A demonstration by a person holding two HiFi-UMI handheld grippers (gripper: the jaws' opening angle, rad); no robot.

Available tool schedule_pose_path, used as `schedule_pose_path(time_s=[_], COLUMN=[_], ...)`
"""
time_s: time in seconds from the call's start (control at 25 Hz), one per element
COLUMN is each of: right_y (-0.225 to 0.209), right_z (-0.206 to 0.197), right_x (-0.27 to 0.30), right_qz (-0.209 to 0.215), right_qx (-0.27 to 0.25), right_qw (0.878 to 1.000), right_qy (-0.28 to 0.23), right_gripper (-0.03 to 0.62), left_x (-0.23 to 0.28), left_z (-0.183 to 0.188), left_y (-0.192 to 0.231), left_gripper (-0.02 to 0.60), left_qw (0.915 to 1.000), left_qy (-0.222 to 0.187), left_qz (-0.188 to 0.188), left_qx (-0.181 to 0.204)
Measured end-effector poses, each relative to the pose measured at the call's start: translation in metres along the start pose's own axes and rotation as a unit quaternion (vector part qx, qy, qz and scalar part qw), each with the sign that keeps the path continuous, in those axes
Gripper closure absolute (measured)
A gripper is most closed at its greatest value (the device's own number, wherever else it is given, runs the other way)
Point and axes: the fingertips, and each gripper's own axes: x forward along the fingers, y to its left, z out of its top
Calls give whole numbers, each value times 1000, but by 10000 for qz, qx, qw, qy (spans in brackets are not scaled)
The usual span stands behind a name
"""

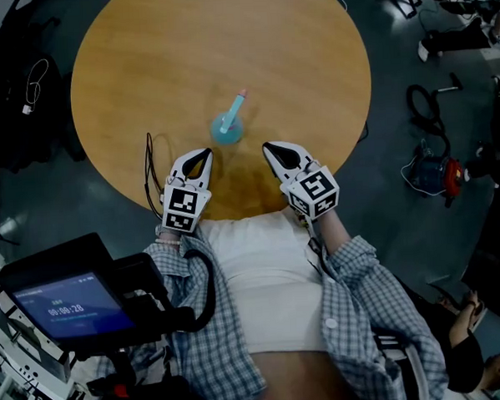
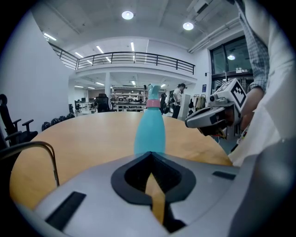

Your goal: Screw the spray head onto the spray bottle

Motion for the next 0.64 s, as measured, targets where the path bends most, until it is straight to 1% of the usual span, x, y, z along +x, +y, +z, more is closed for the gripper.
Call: schedule_pose_path(time_s=[0.64], right_y=[1], right_z=[-3], right_x=[0], right_qz=[64], right_qx=[69], right_qw=[9999], right_qy=[126], right_gripper=[600], left_x=[0], left_z=[0], left_y=[-5], left_gripper=[577], left_qw=[9999], left_qy=[8], left_qz=[-102], left_qx=[-42])
